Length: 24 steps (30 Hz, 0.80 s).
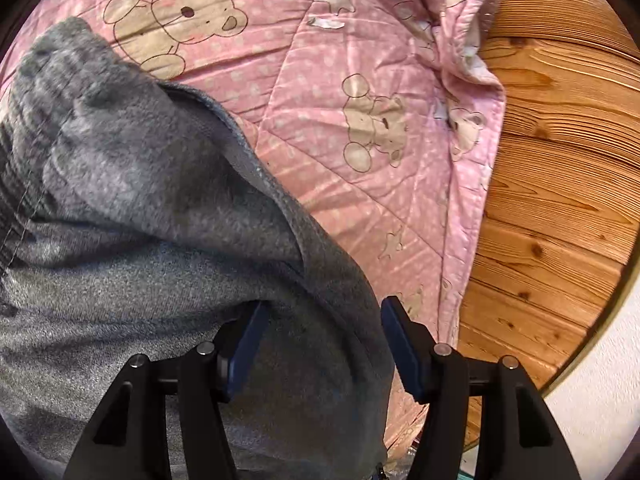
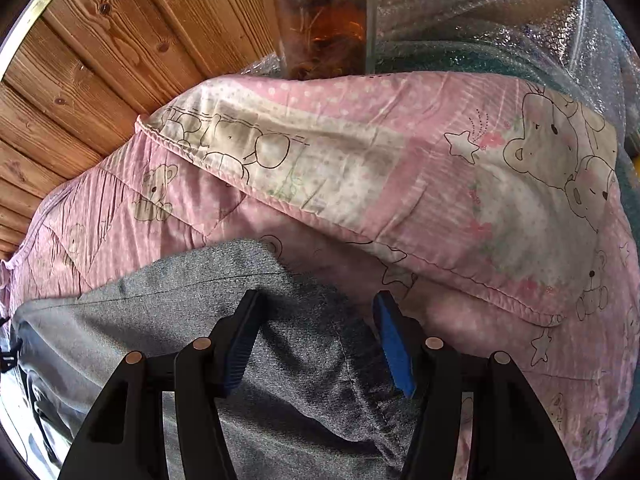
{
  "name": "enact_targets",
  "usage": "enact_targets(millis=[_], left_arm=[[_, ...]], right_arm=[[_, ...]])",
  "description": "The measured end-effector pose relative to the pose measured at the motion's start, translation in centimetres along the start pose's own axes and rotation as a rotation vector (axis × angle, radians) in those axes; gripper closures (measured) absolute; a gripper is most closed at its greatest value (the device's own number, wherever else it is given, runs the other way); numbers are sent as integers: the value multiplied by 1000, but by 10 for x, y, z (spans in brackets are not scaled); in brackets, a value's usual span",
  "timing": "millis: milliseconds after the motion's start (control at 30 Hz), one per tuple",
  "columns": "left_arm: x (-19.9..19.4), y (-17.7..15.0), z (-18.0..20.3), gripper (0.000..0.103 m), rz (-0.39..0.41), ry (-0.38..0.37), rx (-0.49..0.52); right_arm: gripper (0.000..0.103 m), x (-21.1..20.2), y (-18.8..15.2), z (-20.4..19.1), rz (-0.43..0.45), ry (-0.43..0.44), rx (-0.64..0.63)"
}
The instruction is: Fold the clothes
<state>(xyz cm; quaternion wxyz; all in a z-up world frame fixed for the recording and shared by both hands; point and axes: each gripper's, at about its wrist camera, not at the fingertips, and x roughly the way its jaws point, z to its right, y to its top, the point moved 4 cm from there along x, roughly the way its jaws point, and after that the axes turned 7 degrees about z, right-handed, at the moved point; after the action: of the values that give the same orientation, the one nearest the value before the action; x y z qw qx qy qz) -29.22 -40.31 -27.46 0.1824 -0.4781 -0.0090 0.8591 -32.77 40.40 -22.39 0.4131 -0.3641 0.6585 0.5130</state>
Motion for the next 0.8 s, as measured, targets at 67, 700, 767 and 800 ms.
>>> enact_targets(millis=[67,700,767,800], left_arm=[[8,3,10,23,-21,44,-6],[-30,-20,5,84,-83,113,297],[-50,-24,-13,84,-74,70,286],[-59,-29,-26,84,-71,55,279]], right_arm=[[55,3,-1,-6,-2,6,-38],[99,-134,-104,-4,231,49,-172],[98,-136,-132,8,207,28,-170],[97,-135,-145,14,193,12,-170]])
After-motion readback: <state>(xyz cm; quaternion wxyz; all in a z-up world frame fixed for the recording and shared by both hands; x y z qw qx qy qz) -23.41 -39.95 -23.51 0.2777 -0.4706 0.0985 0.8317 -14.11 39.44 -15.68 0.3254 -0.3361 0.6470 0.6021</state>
